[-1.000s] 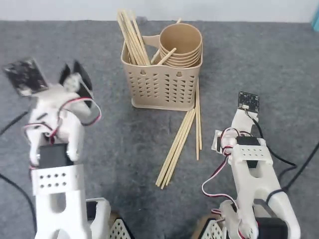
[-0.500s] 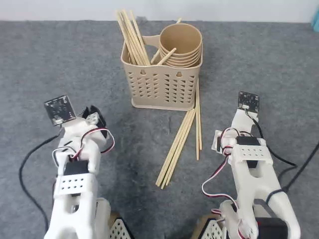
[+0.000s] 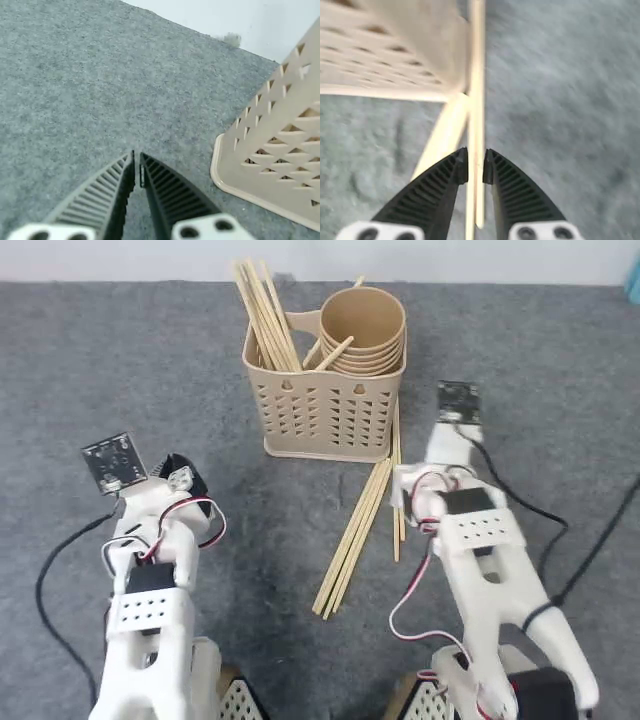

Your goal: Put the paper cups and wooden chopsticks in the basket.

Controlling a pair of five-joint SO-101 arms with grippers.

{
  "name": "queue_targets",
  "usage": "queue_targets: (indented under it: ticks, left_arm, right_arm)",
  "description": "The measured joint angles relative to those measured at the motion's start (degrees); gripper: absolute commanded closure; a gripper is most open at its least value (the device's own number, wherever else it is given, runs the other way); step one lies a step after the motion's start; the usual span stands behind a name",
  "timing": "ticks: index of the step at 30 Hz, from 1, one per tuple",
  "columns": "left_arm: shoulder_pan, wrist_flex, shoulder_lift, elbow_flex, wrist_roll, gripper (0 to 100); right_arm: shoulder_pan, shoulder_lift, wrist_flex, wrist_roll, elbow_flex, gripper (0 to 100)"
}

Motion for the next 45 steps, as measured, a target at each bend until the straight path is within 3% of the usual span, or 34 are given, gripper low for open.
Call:
queue_targets:
  ticks: [5,10,20,40,45]
  left_arm:
    - [0.00,0.00,0.00,0.00,0.00,99]
    - [0.00,-1.41,0.00,0.53,0.00,99]
    - [0.00,-5.01,0.00,1.67,0.00,99]
    - [0.00,-5.01,0.00,1.67,0.00,99]
    - [0.00,-5.01,0.00,1.67,0.00,99]
  right_arm:
    - [0.00,10.73,-10.99,0.00,-0.44,81.8]
    - [-0.18,22.68,-18.29,0.00,-2.81,86.5]
    - [-0.09,26.02,-16.88,0.00,-8.00,99.1]
    - [2.46,30.59,-13.19,-0.09,-14.59,98.4]
    - [2.90,34.81,-13.01,-0.09,-20.31,89.7]
